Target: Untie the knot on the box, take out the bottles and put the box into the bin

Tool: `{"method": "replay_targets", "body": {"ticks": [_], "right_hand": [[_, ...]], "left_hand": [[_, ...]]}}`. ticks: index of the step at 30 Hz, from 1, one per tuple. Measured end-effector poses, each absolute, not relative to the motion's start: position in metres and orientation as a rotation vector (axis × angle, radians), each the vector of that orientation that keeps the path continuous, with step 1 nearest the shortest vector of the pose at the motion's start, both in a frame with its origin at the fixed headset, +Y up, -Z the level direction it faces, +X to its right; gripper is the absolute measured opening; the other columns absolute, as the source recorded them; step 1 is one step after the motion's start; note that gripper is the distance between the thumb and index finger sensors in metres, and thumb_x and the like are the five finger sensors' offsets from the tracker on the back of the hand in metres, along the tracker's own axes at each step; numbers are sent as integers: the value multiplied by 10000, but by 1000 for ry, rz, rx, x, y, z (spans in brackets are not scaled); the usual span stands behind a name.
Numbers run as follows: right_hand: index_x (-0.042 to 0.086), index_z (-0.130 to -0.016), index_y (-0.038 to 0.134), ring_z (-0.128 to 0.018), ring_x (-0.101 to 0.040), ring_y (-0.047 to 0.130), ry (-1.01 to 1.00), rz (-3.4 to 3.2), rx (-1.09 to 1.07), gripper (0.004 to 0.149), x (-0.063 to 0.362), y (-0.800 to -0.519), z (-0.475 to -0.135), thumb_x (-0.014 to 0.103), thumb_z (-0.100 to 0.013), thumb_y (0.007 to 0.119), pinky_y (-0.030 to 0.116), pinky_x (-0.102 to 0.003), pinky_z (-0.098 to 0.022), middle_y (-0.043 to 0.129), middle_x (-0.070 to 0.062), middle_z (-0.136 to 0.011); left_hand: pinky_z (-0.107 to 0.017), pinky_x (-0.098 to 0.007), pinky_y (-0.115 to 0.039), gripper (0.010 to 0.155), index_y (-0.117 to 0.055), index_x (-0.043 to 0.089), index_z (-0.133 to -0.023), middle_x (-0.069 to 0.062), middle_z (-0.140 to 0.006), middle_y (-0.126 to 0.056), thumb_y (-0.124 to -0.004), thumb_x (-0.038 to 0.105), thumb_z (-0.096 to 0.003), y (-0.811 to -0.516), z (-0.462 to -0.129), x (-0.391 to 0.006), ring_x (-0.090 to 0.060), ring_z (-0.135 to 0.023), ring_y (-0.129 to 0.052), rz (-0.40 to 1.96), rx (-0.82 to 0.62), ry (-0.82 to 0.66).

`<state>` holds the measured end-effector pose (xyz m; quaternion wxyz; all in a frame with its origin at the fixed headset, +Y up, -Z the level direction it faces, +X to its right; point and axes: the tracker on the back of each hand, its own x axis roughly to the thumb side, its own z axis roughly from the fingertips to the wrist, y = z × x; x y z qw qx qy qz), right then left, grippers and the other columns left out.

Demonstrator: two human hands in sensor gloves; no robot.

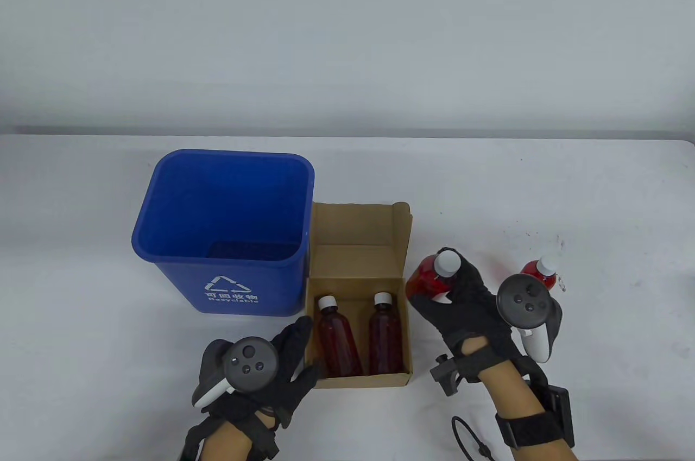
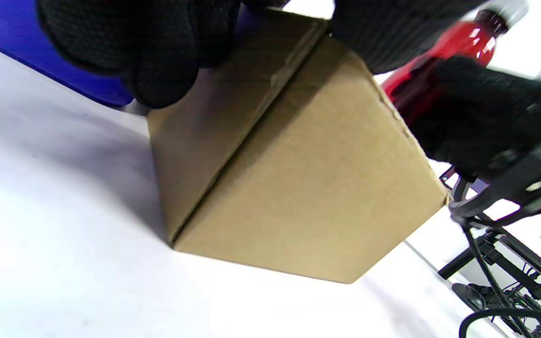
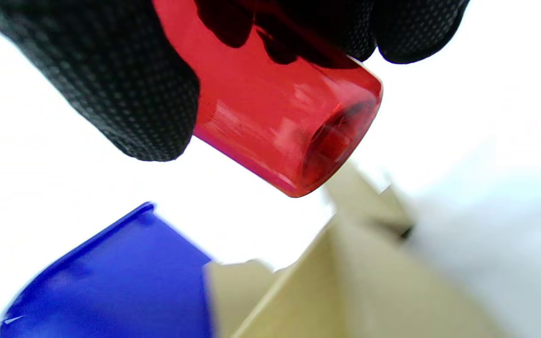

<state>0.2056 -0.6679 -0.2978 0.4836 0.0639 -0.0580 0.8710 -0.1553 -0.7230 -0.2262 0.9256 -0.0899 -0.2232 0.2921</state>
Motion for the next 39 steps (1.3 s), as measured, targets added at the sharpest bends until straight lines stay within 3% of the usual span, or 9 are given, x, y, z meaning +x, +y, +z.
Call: {"method": "replay_targets", "body": {"ticks": [7,17,26,32,37,39], "right_hand": [[174,-1005,391,-901,-432,592,-164,2120,-159,828,244,-725,-317,393,-421,935,595,-580,-611,435,-115,-1027],[188,-1005,378,-912,-450,587,-82,2123,-329,827,265,-760,-332,378,-421,932,597,-588,-613,422,-108,-1035],[208,-1009,347,-918,-477,551,10,2106,-381,836,270,-766,-336,373,-426,924,570,-548,-628,399,-101,-1047],[123,-1030,257,-926,-498,486,89,2117,-346,904,267,-763,-327,367,-439,897,534,-554,-638,286,-154,-1059],[60,-1026,246,-927,-506,466,23,2157,-287,901,261,-732,-300,384,-456,865,514,-613,-627,249,-208,-1047],[55,-1023,265,-910,-501,484,-129,2260,-252,879,253,-710,-287,389,-464,855,517,-610,-619,282,-210,-1037]], "left_hand": [[-605,-583,-671,826,-236,132,-1095,-240,-1083,-468,-682,503,-507,-723,-227,-155,-489,-858,-760,614,-188,-460],[-607,-585,-668,827,-215,147,-1095,-243,-1083,-463,-670,511,-509,-725,-228,-154,-490,-860,-757,644,-195,-465],[-607,-587,-668,829,-210,151,-1095,-247,-1082,-462,-671,512,-508,-725,-228,-154,-492,-860,-757,660,-196,-463],[-605,-592,-665,828,-208,154,-1094,-247,-1082,-462,-670,511,-508,-726,-228,-154,-498,-857,-755,670,-198,-459],[-605,-594,-663,828,-212,151,-1096,-246,-1082,-464,-672,510,-508,-726,-229,-154,-501,-858,-752,665,-196,-457],[-604,-594,-664,828,-213,150,-1096,-246,-1082,-466,-672,509,-507,-726,-229,-154,-501,-857,-753,659,-193,-456]]}}
